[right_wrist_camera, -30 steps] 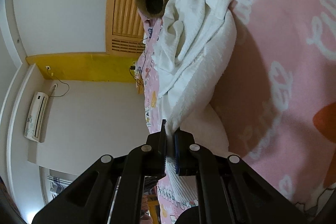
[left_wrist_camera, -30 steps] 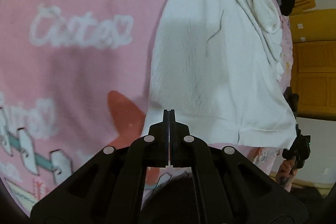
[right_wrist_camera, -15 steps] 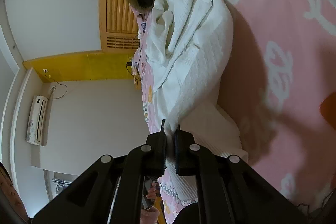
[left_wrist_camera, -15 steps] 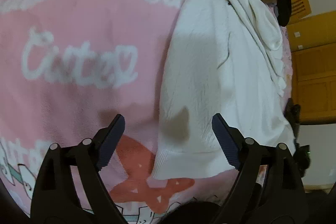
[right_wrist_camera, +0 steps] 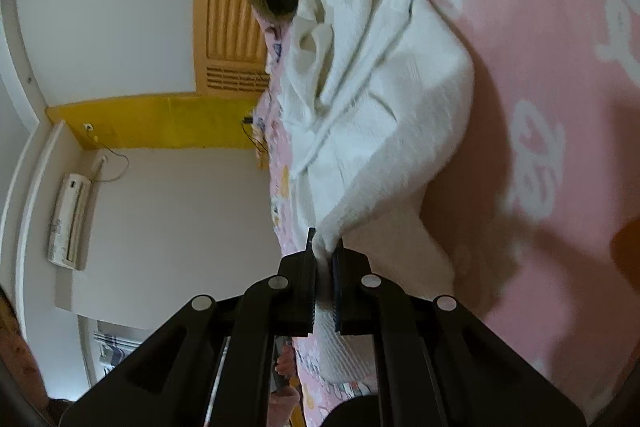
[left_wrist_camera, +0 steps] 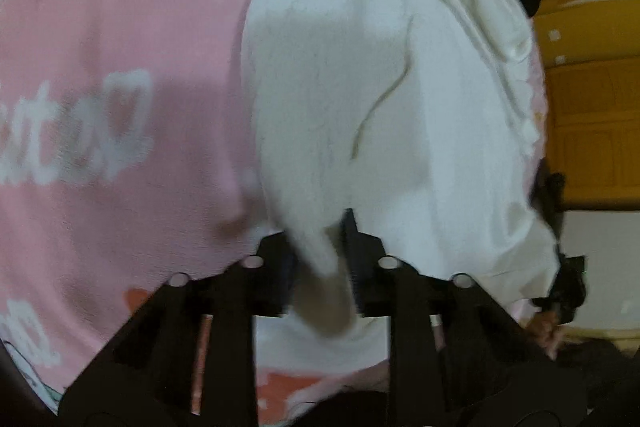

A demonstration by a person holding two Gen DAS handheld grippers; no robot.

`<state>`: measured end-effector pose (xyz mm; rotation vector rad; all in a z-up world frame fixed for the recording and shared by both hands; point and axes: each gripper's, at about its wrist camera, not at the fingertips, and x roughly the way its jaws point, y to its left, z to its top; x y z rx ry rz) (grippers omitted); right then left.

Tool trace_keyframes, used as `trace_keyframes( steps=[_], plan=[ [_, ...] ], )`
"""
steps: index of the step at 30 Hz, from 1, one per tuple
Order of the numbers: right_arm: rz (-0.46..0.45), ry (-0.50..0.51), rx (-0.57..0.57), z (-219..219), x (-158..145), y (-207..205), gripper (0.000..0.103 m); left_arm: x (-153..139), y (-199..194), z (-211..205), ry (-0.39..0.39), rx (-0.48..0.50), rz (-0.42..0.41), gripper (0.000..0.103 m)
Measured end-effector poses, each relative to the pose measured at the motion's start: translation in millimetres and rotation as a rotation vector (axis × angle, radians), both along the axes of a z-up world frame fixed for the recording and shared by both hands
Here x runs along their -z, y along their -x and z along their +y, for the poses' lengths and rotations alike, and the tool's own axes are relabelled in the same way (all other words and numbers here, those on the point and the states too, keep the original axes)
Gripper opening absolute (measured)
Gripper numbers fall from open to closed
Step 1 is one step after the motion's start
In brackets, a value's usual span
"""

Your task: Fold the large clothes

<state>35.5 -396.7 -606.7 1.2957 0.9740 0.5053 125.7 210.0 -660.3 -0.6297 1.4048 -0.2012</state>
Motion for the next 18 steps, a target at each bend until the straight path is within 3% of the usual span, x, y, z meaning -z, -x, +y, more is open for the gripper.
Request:
trace_keyframes(
  steps=[3, 6, 9, 13, 18],
  plan=[
    [-0.020, -0.008, 0.029, -6, -2, -1, 0.006, -18, -1, -13, -0.053, 0.046, -0.039, 0.008],
    [0.014, -0.082, 0.087, -15, 0, -3, 0.006, -39, -2, -12, -0.032, 0.006, -0.077, 0.008],
    [0.021, -0.061, 0.079, -15, -16, -17, 0.006, -72, -13, -11, 0.000, -0.049, -0.122, 0.007],
    [-0.006, -0.081, 0.078, -15, -49, -51, 0.006, -117, -54, -11, 0.027, -0.091, -0.186, 0.005],
    [-0.066, -0.103, 0.059, -13, -93, -136, 0.005, -163, -135, -3, 0.062, -0.123, -0.283, 0.005]
  ],
)
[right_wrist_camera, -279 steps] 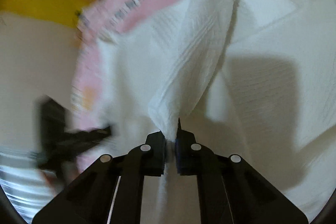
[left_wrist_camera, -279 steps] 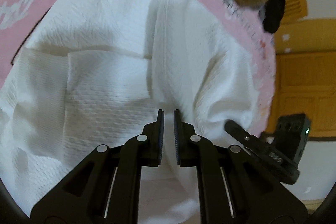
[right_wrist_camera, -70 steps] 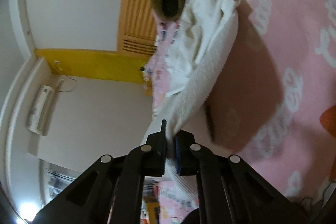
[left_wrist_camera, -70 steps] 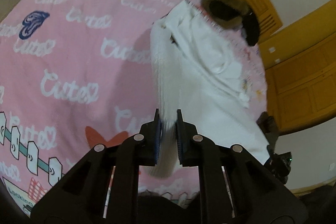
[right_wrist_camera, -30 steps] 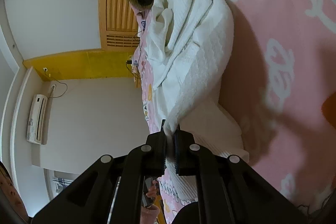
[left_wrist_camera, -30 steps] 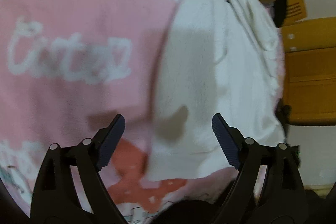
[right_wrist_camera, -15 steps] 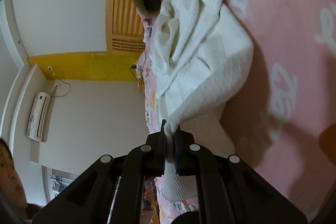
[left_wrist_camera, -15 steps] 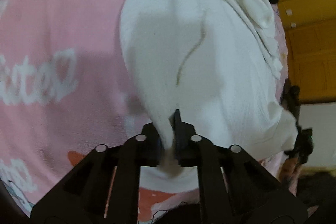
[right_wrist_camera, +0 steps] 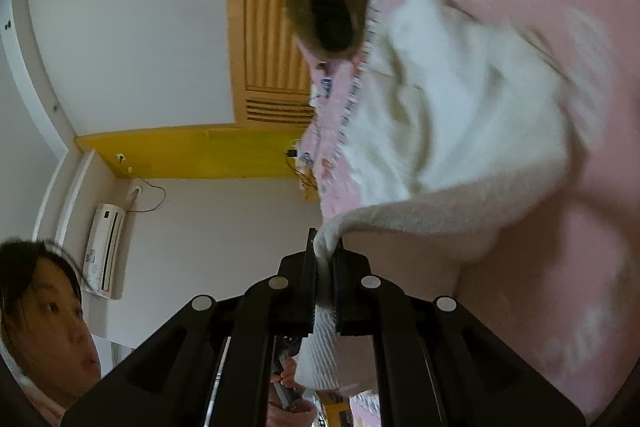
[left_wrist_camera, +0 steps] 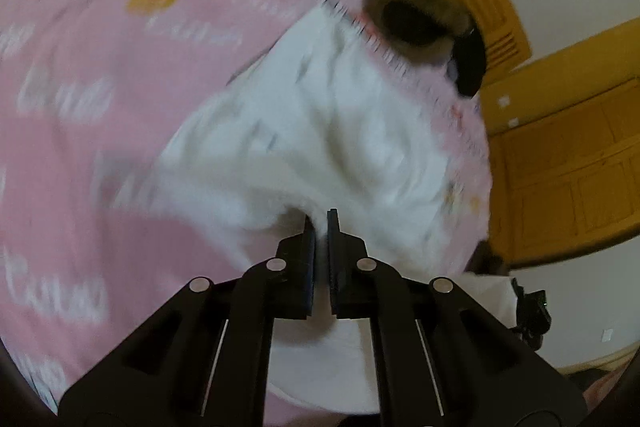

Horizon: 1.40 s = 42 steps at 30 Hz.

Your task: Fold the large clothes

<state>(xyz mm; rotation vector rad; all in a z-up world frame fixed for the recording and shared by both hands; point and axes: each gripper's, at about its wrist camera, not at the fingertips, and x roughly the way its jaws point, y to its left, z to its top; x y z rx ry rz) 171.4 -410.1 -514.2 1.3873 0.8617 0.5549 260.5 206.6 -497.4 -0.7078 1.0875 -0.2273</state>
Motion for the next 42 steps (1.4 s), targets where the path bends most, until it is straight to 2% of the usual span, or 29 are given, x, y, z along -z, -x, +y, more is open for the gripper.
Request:
trace_keyframes(
  steps=[2, 4, 7, 9, 11, 12, 13, 15, 17, 18, 19, 20, 21, 22, 23, 24, 26, 27, 28, 30, 32, 34, 35, 36, 37, 40, 42],
  plan=[
    [0.000, 0.001, -0.007, 0, -8, -40, 0.005, -8, -46, 3, 0.004, 0.004, -0.027, 0.005],
    [0.004, -0.011, -0.011, -1, -10, -81, 0.005, -11, -96, -3, -0.027, 0.027, -0.048, 0.005],
    [0.047, -0.032, 0.011, -7, -2, -153, 0.005, -2, -185, -16, -0.014, 0.059, -0.061, 0.005],
    [0.134, -0.042, 0.073, -20, 24, -203, 0.005, 10, -239, -20, -0.033, 0.040, -0.042, 0.005],
    [0.252, -0.064, 0.152, -34, 63, -240, 0.005, 33, -292, -25, -0.072, 0.023, 0.015, 0.004],
    [0.297, -0.053, 0.183, -40, 77, -250, 0.005, 43, -308, -24, -0.072, 0.016, 0.048, 0.004],
    [0.364, -0.044, 0.227, -49, 100, -264, 0.006, 57, -330, -25, -0.105, -0.006, 0.103, 0.005],
    [0.439, -0.067, 0.283, -59, 130, -275, 0.006, 72, -351, -28, -0.125, -0.011, 0.150, 0.005],
    [0.487, -0.047, 0.304, -66, 148, -285, 0.010, 85, -359, -28, -0.086, -0.029, 0.202, 0.005],
    [0.501, -0.034, 0.308, -67, 150, -288, 0.019, 92, -362, -30, -0.085, -0.029, 0.237, 0.005],
    [0.508, -0.035, 0.306, -67, 151, -291, 0.030, 98, -361, -30, -0.077, -0.028, 0.269, 0.005],
    [0.508, -0.058, 0.306, -68, 152, -294, 0.061, 104, -360, -28, -0.037, -0.024, 0.308, 0.005],
    [0.500, -0.074, 0.316, -71, 149, -297, 0.067, 109, -356, -23, 0.021, -0.038, 0.347, 0.005],
    [0.490, -0.065, 0.324, -75, 144, -298, 0.067, 112, -350, -17, 0.086, -0.059, 0.382, 0.006],
    [0.480, -0.038, 0.316, -81, 136, -301, 0.068, 116, -345, -10, 0.183, -0.081, 0.420, 0.008],
    [0.474, -0.027, 0.310, -83, 132, -301, 0.074, 115, -342, -3, 0.233, -0.094, 0.437, 0.015],
    [0.433, -0.030, 0.315, -88, 116, -297, 0.075, 104, -339, 9, 0.254, -0.127, 0.422, 0.032],
    [0.420, -0.016, 0.292, -86, 108, -296, 0.075, 95, -338, 18, 0.277, -0.158, 0.402, 0.048],
    [0.409, 0.002, 0.262, -81, 102, -298, 0.075, 86, -336, 27, 0.300, -0.194, 0.372, 0.052],
    [0.372, 0.088, 0.127, -59, 87, -296, 0.075, 66, -330, 44, 0.355, -0.271, 0.291, 0.053],
    [0.350, 0.195, -0.029, -23, 81, -286, 0.073, 53, -329, 38, 0.283, -0.231, 0.304, 0.053],
    [0.347, 0.334, -0.142, 9, 79, -274, 0.070, 49, -322, 10, 0.147, -0.087, 0.340, 0.054],
    [0.320, 0.435, -0.214, 30, 79, -267, 0.067, 50, -318, -5, 0.098, -0.018, 0.358, 0.056],
    [0.295, 0.552, -0.277, 50, 81, -260, 0.065, 55, -308, -25, 0.070, 0.063, 0.387, 0.061],
    [0.277, 0.625, -0.314, 66, 84, -253, 0.065, 63, -294, -42, 0.076, 0.108, 0.409, 0.062],
    [0.280, 0.634, -0.364, 92, 104, -239, 0.065, 88, -275, -80, 0.068, 0.173, 0.454, 0.062],
    [0.255, 0.654, -0.366, 99, 106, -232, 0.065, 102, -280, -91, 0.048, 0.168, 0.448, 0.062]
  ],
)
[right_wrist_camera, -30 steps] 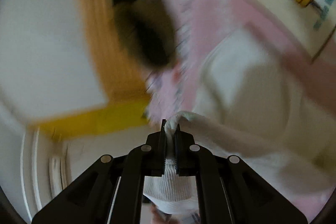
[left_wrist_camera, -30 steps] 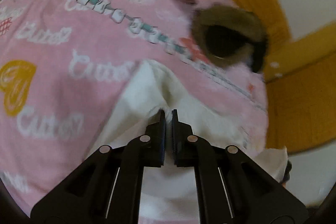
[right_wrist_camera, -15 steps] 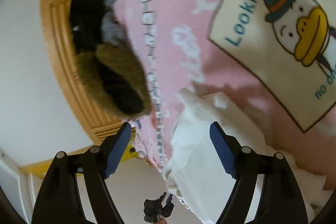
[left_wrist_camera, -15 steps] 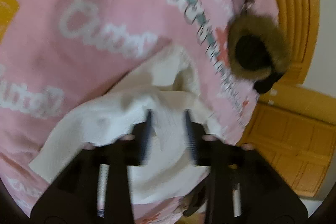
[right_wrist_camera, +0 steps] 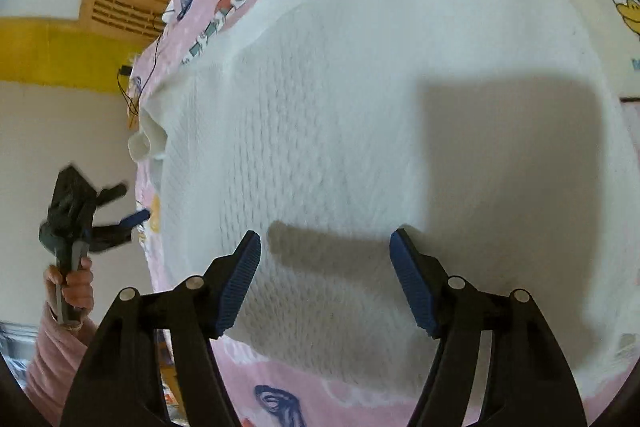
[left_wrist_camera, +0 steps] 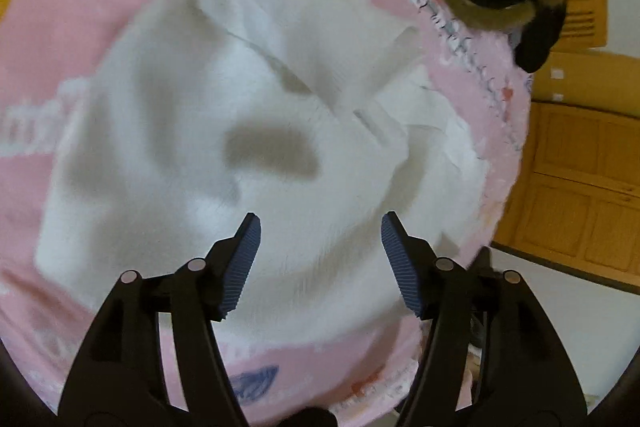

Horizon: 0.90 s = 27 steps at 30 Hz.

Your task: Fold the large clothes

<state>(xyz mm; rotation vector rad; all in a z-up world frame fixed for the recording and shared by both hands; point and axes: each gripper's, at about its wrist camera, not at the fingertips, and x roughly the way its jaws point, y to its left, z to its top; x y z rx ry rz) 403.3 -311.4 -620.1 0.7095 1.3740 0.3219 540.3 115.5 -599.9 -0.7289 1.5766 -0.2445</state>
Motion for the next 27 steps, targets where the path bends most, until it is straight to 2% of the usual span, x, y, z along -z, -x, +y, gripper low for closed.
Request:
trace_keyframes(
  steps=[1, 4, 5, 6, 7, 8, 10, 12, 14, 17, 19, 21, 22, 23, 24, 25, 26, 27],
  plan=[
    [-0.014, -0.001, -0.006, 3, -2, 2, 0.065, 7, -12, -4, -0.003, -0.022, -0.026, 0.062],
    [-0.024, -0.045, 0.008, 1, -5, 12, 0.065, 8, -50, 0, -0.080, -0.110, -0.122, 0.061],
    [-0.022, -0.047, 0.010, 1, -4, 19, 0.064, 3, -69, 1, -0.138, -0.133, -0.168, 0.061],
    [-0.025, -0.049, 0.011, -1, -5, 23, 0.064, -3, -83, -1, -0.232, -0.102, -0.204, 0.061],
    [-0.032, -0.054, 0.011, -3, -7, 28, 0.064, -14, -94, -3, -0.379, -0.078, -0.265, 0.060],
    [-0.037, -0.053, 0.013, -3, -9, 31, 0.063, -23, -103, -1, -0.456, -0.071, -0.298, 0.060],
    [-0.068, -0.058, 0.019, -4, -12, 40, 0.063, -42, -110, -4, -0.599, -0.049, -0.382, 0.060],
    [-0.090, -0.049, 0.032, -6, -14, 47, 0.063, -51, -109, -4, -0.681, -0.044, -0.416, 0.060],
    [-0.121, -0.036, 0.046, -6, -18, 52, 0.063, -51, -109, 1, -0.691, -0.061, -0.411, 0.060],
    [-0.163, 0.035, 0.065, -6, -25, 52, 0.065, -44, -95, 0, -0.656, -0.059, -0.373, 0.060],
    [-0.190, 0.068, 0.072, -4, -27, 47, 0.064, -32, -76, -19, -0.585, 0.011, -0.334, 0.060],
    [-0.213, 0.173, 0.074, -8, -30, 51, 0.063, -19, -57, -45, -0.581, 0.115, -0.310, 0.060],
    [-0.204, 0.214, 0.068, -11, -27, 54, 0.060, -11, -47, -59, -0.596, 0.187, -0.292, 0.060],
    [-0.170, 0.257, 0.049, -11, -17, 51, 0.044, 0, -35, -78, -0.632, 0.296, -0.286, 0.060],
    [-0.131, 0.305, 0.036, -13, -5, 49, 0.016, 9, -30, -92, -0.697, 0.388, -0.294, 0.060],
    [-0.114, 0.372, 0.028, -17, 5, 48, 0.005, 21, -28, -107, -0.800, 0.486, -0.314, 0.061],
    [-0.105, 0.392, 0.025, -19, 11, 47, 0.000, 28, -31, -110, -0.840, 0.505, -0.317, 0.061],
    [-0.096, 0.361, 0.039, -26, 18, 48, 0.000, 37, -39, -110, -0.885, 0.504, -0.306, 0.062]
  ],
)
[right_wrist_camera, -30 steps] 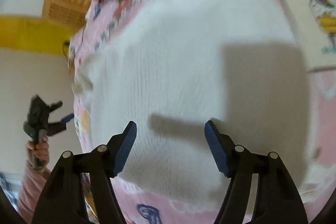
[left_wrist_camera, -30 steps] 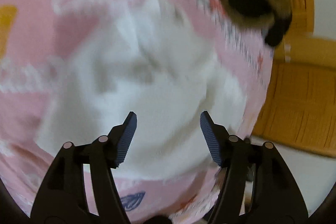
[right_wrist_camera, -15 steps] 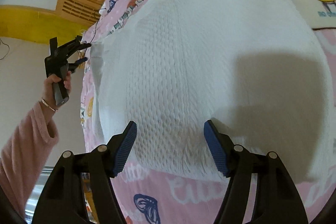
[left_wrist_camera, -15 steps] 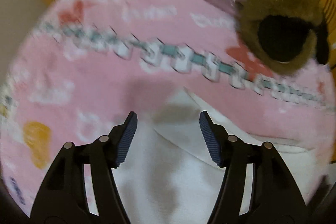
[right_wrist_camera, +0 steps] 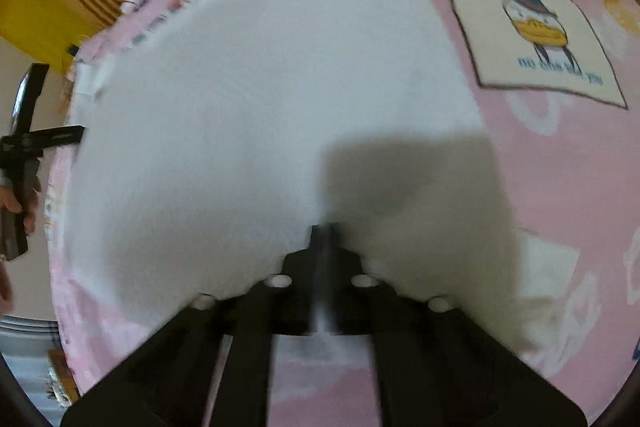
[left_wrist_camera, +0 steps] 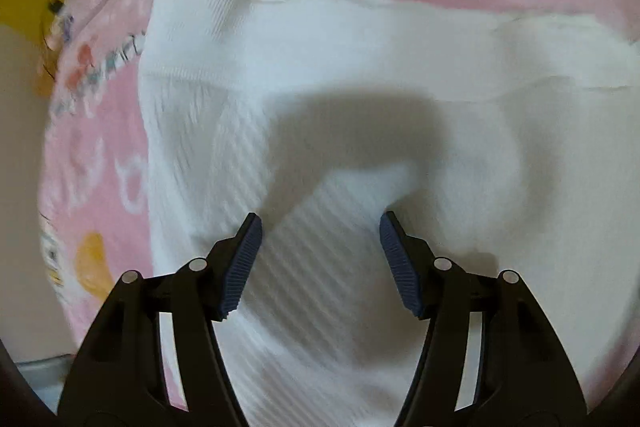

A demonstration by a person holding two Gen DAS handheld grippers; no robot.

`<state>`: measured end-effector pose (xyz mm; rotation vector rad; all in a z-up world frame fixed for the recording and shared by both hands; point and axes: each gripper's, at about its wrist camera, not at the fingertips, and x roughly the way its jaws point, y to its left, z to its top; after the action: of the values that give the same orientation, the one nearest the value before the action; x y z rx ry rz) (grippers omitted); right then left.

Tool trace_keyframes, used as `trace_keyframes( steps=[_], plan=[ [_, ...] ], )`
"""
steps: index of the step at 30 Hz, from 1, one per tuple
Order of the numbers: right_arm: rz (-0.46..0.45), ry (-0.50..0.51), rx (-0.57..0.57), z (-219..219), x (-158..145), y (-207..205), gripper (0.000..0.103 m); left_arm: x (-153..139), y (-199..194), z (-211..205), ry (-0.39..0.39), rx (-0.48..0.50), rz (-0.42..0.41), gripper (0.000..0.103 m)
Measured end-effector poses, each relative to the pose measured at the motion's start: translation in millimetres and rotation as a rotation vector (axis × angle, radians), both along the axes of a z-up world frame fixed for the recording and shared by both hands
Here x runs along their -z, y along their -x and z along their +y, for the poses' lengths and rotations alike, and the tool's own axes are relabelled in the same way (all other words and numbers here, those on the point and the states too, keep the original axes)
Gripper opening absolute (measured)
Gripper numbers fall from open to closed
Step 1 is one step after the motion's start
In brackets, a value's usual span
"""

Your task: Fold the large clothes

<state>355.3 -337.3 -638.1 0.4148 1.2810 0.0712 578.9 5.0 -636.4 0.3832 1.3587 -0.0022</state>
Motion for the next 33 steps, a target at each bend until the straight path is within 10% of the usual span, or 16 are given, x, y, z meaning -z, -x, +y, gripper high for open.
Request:
trace_keyframes(
  steps=[4, 8, 12, 16, 20, 22, 27, 33],
  plan=[
    [-0.039, 0.015, 0.026, -4, -4, 12, 0.000, 9, -37, 16, -0.215, -0.112, -0.081, 0.062],
    [-0.112, -0.071, 0.187, -17, -18, 51, 0.006, -2, -31, 17, -0.215, -0.093, -0.091, 0.058],
    [-0.200, -0.367, 0.409, -32, -26, 106, 0.077, -39, 20, -3, -0.013, -0.023, -0.132, 0.058],
    [-0.090, -0.544, 0.677, -41, -1, 147, 0.081, -60, 72, -43, 0.138, 0.070, -0.104, 0.058],
    [-0.063, -0.729, 0.860, -55, 37, 162, 0.082, -43, 82, -75, 0.118, 0.166, -0.054, 0.055],
    [-0.116, -0.802, 0.917, -69, 47, 160, 0.082, -37, 75, -82, 0.093, 0.198, -0.084, 0.029],
    [-0.221, -0.732, 0.840, -83, 42, 139, 0.081, -34, 55, -78, 0.175, 0.117, -0.063, 0.002],
    [-0.252, -0.618, 0.778, -78, 44, 109, 0.082, -34, 52, -65, 0.269, 0.049, -0.042, 0.000]
  ],
)
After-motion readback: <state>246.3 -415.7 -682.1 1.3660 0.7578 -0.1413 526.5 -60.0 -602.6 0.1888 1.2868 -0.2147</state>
